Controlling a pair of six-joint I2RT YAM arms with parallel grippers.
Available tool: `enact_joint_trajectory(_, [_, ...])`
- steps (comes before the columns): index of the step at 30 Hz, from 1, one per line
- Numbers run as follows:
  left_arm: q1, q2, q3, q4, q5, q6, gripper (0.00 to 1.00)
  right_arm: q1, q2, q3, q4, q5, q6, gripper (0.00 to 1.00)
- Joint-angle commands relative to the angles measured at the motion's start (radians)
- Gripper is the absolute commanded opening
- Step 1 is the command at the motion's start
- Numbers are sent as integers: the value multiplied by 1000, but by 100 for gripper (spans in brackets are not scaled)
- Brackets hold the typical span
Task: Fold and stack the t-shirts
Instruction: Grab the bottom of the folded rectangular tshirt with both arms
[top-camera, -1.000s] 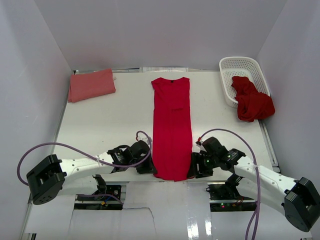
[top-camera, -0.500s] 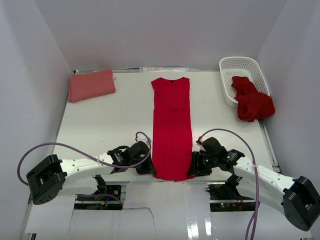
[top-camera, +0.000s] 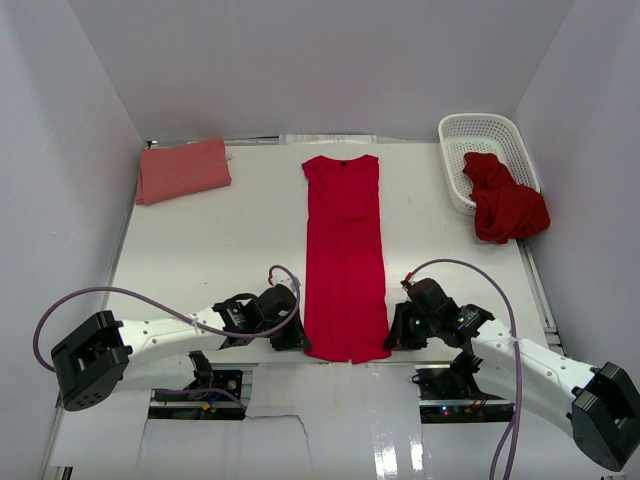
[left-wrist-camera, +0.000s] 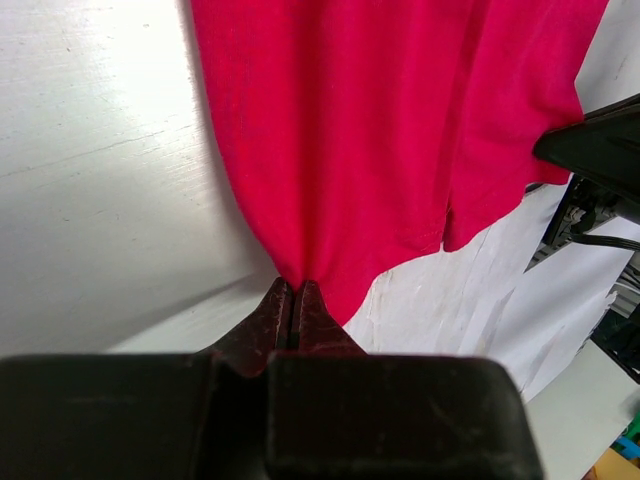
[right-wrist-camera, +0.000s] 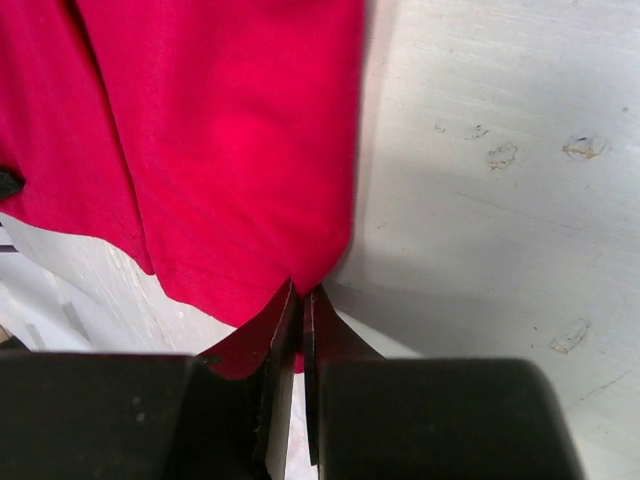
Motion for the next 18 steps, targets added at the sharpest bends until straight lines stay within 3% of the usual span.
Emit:
enact_joint_trajectory(1, [-10, -23, -3, 3, -15, -11, 0, 3, 12, -28, -6, 5, 5, 8])
enact_joint_trajectory(18, [-10, -86, 52, -29, -22, -72, 0, 3, 47, 158, -72, -6, -33, 8])
